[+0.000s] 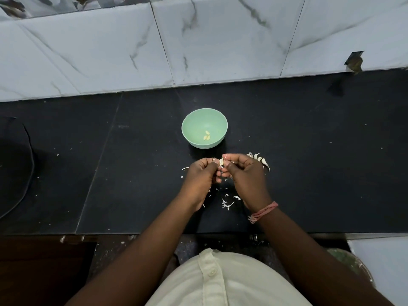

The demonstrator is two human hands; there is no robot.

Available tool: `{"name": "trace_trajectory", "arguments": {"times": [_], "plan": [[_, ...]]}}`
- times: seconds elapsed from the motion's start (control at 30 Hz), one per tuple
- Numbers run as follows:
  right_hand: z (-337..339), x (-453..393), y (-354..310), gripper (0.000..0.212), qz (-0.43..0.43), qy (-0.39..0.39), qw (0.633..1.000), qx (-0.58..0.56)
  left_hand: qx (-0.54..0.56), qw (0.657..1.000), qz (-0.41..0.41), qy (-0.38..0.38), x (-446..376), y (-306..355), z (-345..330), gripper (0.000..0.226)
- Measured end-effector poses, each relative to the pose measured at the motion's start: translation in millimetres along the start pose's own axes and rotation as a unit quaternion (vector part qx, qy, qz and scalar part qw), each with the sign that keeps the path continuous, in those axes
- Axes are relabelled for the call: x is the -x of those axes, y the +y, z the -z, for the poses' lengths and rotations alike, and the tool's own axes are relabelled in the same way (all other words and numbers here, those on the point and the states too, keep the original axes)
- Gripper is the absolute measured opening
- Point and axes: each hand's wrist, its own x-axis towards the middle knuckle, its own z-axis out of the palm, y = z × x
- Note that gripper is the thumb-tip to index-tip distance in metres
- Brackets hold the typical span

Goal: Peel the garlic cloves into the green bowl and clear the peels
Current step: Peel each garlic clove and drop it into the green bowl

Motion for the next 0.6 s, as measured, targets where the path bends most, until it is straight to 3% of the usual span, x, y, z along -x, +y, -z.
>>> {"name": "trace_trajectory", "arguments": {"times": [0.1,0.2,0.4,0.6], "plan": [[0,3,3,0.016,-0.012,-0.008,1.000,-0.022,-0.028,1.000,-0.006,0.004,-1,-3,4,0.017],[0,3,4,0.017,-0.066,-0.008,0.991,-0.112,0.024,1.000,0.016,0.007,-1,-5,4,0.018],[4,1,5,0.016,-0.126,0.002,0.967,-0.221,0.157,0.980,0.044,0.115,-5,-12,13,0.003],[1,2,5,0.023,-0.112,0.013,0.973,-0.203,0.012,0.985,0.035,0.171,-3,-18,19,0.028]]}}
